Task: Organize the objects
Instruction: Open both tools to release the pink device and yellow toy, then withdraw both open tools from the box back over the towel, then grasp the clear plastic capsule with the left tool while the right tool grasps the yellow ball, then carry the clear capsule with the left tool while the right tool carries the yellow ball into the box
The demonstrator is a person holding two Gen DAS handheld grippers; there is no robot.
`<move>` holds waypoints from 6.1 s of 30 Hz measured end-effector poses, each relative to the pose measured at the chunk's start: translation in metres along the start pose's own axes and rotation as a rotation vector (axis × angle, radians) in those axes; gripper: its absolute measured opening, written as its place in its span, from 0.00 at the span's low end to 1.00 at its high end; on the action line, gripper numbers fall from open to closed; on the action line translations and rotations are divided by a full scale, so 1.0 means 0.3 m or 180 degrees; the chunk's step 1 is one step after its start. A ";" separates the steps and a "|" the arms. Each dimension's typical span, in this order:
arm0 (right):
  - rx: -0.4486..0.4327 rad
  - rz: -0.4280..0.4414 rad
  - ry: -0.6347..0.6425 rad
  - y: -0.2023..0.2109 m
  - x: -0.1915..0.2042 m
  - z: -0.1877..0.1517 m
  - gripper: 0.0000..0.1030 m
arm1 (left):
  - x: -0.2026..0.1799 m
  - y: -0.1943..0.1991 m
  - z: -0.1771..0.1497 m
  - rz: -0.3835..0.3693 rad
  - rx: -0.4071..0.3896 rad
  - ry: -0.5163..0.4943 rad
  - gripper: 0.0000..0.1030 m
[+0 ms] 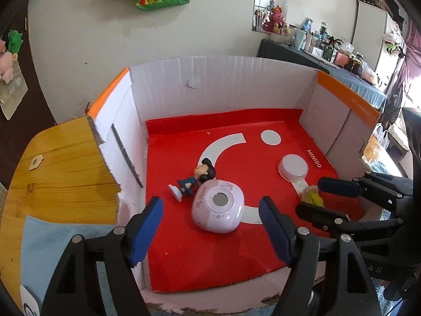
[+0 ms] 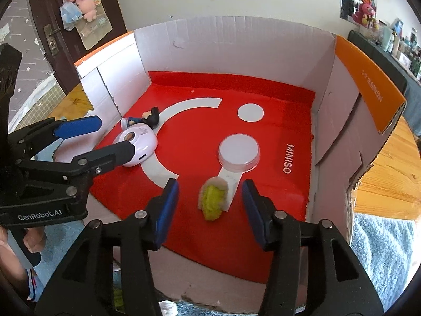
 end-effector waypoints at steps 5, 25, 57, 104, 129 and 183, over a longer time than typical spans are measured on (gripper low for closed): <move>-0.0007 0.0008 -0.0018 0.007 0.002 -0.005 0.47 | 0.016 0.011 -0.013 0.0012 0.0012 0.0025 0.74; -0.0142 -0.0039 0.0072 0.078 0.055 -0.015 0.67 | 0.048 0.085 -0.055 0.0056 -0.0062 0.0090 0.84; -0.0432 -0.0357 0.0293 0.263 0.193 -0.098 0.85 | 0.077 0.291 -0.127 0.0060 -0.0333 0.0155 1.00; -0.0224 -0.0271 0.0084 0.180 0.176 -0.286 0.67 | 0.065 0.195 -0.298 -0.0068 0.0013 0.0057 0.78; -0.0152 0.0185 -0.0185 0.145 0.166 -0.325 0.30 | 0.013 0.115 -0.291 -0.0303 0.0196 0.0023 0.32; -0.0531 0.0203 0.0100 0.296 0.222 -0.156 0.29 | 0.042 0.304 -0.192 -0.0574 -0.0153 0.0171 0.18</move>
Point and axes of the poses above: each gripper's, at about its wrist camera, not at the fingertips, and y roughly against the way its jaws point, x to its left, z to its top, the point moved 4 cm from there along -y, roughly the way its jaws point, and after that the axes turned 14 degrees about z, right-handed, at the moved point
